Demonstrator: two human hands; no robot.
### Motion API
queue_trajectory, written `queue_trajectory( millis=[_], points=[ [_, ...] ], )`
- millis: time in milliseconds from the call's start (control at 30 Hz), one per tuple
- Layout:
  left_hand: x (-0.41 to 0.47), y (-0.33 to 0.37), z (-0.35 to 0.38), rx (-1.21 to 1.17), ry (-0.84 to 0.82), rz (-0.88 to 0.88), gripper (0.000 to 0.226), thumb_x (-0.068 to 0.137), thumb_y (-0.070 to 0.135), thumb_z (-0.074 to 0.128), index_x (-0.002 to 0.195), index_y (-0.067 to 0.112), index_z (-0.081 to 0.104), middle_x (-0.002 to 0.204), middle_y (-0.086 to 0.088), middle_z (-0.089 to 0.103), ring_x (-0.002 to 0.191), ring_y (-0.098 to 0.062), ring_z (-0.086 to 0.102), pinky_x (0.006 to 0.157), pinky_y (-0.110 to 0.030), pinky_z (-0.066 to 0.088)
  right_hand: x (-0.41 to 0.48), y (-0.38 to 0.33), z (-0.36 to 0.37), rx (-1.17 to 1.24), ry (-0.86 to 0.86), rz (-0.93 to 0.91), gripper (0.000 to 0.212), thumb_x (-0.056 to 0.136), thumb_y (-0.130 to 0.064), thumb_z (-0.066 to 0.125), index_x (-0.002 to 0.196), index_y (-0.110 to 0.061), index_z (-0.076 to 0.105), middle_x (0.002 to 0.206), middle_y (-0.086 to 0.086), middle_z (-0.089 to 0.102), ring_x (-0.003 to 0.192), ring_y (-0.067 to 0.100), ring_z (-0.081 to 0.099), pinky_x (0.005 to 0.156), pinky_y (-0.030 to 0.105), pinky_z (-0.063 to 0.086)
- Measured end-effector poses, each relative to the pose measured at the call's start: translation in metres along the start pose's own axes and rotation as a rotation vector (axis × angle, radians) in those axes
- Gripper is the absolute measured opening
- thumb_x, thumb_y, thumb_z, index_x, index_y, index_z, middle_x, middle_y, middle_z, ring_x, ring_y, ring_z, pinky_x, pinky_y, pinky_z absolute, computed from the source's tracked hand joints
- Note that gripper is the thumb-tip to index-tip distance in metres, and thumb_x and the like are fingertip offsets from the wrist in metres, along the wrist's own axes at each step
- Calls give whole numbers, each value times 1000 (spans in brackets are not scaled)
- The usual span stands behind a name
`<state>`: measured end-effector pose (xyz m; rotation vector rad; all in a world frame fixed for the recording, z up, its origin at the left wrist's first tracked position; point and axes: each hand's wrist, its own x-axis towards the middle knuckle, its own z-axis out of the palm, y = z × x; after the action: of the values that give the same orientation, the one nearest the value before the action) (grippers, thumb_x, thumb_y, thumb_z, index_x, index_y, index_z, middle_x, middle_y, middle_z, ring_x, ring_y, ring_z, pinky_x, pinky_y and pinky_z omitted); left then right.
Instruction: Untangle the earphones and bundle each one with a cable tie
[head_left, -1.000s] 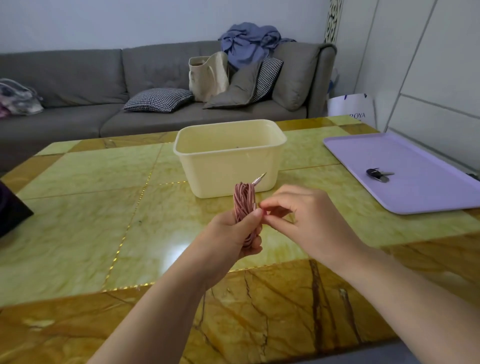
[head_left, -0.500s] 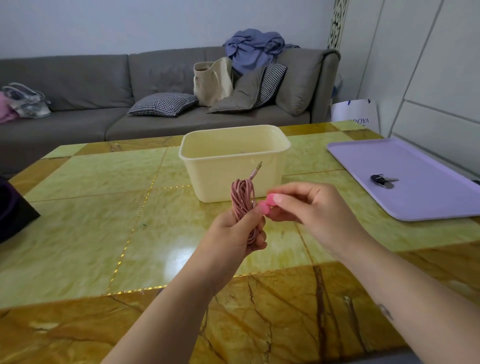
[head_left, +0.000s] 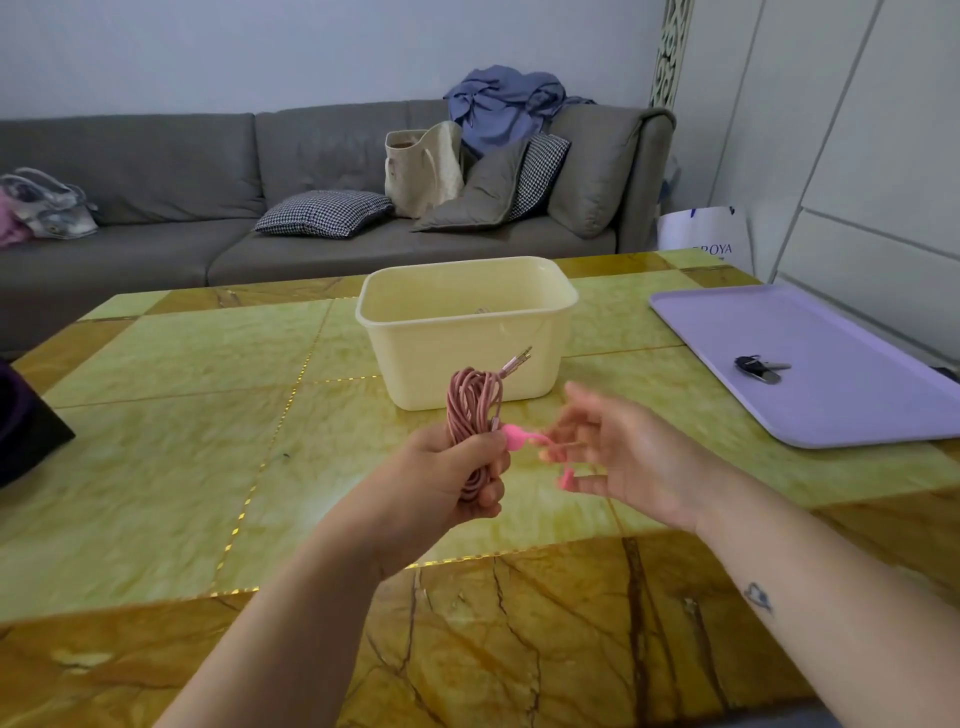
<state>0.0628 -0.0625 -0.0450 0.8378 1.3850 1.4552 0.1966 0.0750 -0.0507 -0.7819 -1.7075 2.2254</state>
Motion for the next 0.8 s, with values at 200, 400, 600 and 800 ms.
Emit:
queue_trajectory(
  millis=[200, 400, 600, 800],
  points=[
    [0, 4, -8, -55, 47, -44, 12, 92, 10, 53, 86, 4, 62, 60, 1, 50, 49, -11, 44, 51, -21, 45, -9, -2, 12, -127, -251, -29, 27, 79, -20, 62, 101, -5, 60, 70, 4, 64, 81, 21, 66, 87, 33, 53],
    [9, -14, -13, 436, 220, -66, 19, 96, 18, 49, 90, 3, 59, 60, 1, 46, 49, -11, 44, 58, -27, 45, -15, -12, 21, -468, 163, -335, 19, 93, -24, 55, 91, -17, 72, 55, -6, 53, 53, 7, 51, 65, 25, 49],
    [8, -15, 16, 694, 165, -6, 26, 92, 2, 36, 78, 12, 56, 84, -10, 61, 72, -19, 58, 79, -39, 49, -20, 8, 59, -601, 183, -577, 16, 91, -19, 60, 93, -21, 75, 49, -18, 56, 47, -2, 52, 51, 12, 41],
    [6, -19, 15, 622, 127, -23, 28, 92, 7, 42, 64, 9, 48, 54, 4, 45, 44, -4, 42, 48, -13, 38, -5, 23, 49, -746, 296, -551, 16, 91, -17, 62, 95, -18, 76, 45, -29, 52, 52, -8, 54, 53, 7, 37]
  ],
)
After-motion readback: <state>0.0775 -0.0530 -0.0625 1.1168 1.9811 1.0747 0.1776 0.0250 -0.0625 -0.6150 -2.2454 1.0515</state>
